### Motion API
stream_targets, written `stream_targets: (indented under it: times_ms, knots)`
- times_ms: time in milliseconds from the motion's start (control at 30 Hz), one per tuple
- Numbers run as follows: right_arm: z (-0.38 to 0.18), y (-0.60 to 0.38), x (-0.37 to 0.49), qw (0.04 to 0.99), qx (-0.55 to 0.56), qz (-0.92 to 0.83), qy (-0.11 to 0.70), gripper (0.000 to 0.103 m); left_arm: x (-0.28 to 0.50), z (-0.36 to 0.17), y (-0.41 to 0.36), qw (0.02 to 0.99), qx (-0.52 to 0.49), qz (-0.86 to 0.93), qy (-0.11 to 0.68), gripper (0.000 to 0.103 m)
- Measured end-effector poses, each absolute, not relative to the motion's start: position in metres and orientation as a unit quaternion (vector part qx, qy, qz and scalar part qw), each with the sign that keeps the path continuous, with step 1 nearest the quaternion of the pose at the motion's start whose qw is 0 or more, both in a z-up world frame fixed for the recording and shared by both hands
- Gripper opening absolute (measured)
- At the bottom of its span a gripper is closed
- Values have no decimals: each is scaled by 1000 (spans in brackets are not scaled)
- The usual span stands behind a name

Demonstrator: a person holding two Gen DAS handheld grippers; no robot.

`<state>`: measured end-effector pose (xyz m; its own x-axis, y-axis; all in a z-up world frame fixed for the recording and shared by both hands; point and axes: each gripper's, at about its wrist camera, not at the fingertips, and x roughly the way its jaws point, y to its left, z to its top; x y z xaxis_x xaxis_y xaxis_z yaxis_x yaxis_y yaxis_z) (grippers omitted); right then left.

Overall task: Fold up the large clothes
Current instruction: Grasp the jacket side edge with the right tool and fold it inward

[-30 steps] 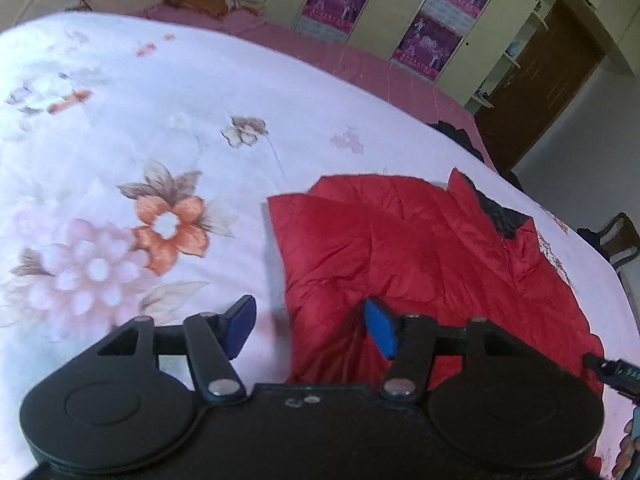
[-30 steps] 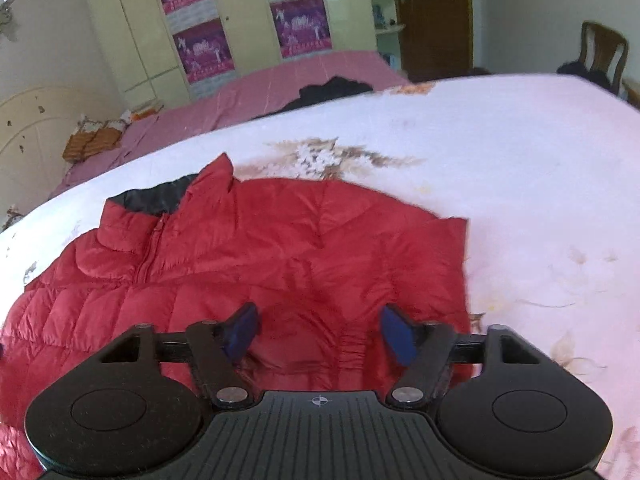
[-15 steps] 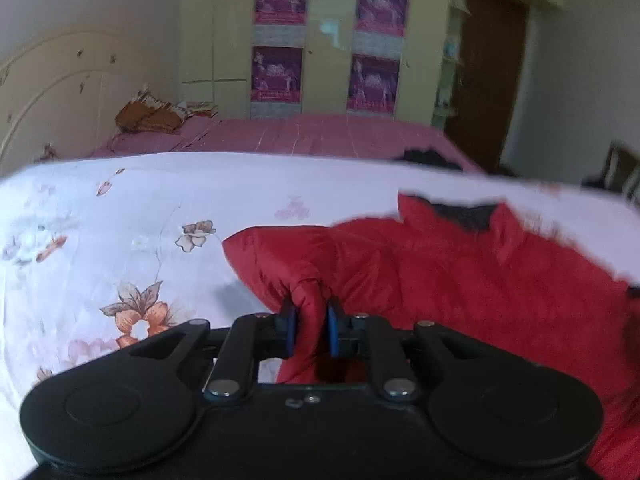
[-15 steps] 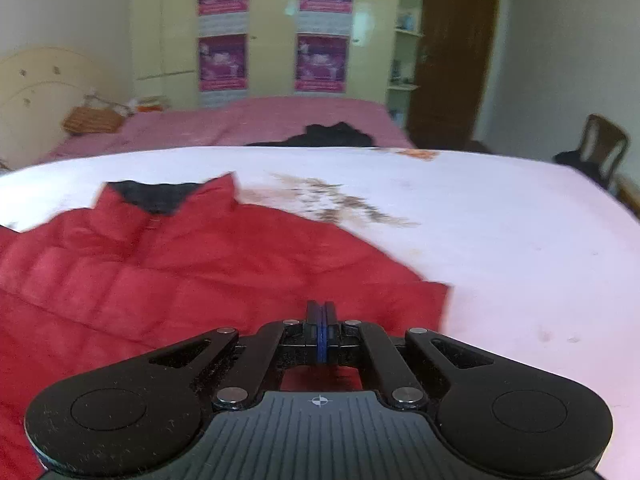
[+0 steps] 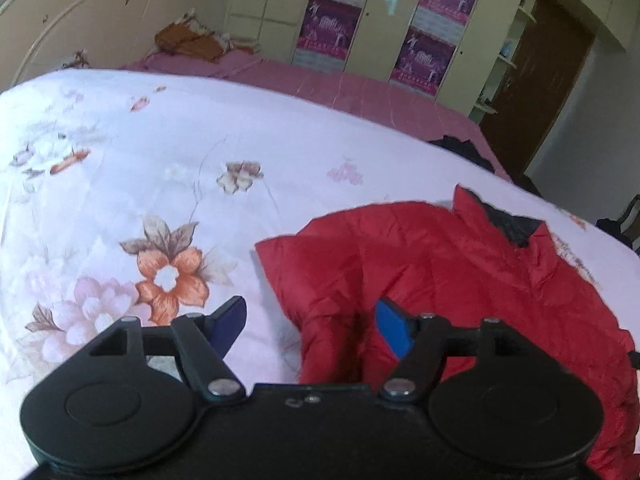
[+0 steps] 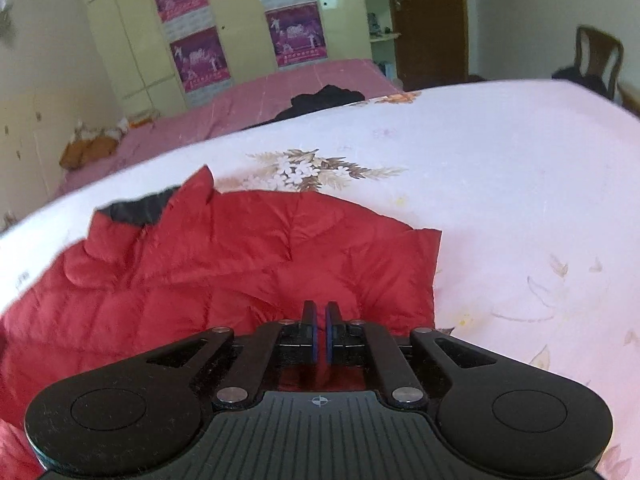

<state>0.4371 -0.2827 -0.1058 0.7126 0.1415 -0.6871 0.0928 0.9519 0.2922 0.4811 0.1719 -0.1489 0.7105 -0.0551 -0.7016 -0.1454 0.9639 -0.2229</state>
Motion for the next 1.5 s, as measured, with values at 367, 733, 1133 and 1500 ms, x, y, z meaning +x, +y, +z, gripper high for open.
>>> stream_targets:
  times_ms: [367, 733, 1133, 1500]
  knots:
    - [-96, -278, 436, 912, 174, 43, 370, 74, 487, -161, 170, 907, -141, 14, 397, 71]
    - [-102, -246, 427, 926, 97, 43, 362, 16, 493, -163, 162, 909, -143, 20, 391, 71]
    - [-137, -257, 438, 911, 68, 9, 406, 18, 497, -172, 151, 919, -101, 25, 380, 40]
    - [-90, -254, 410, 938, 66, 16, 339, 49, 440, -125, 145, 945, -65, 30, 320, 39]
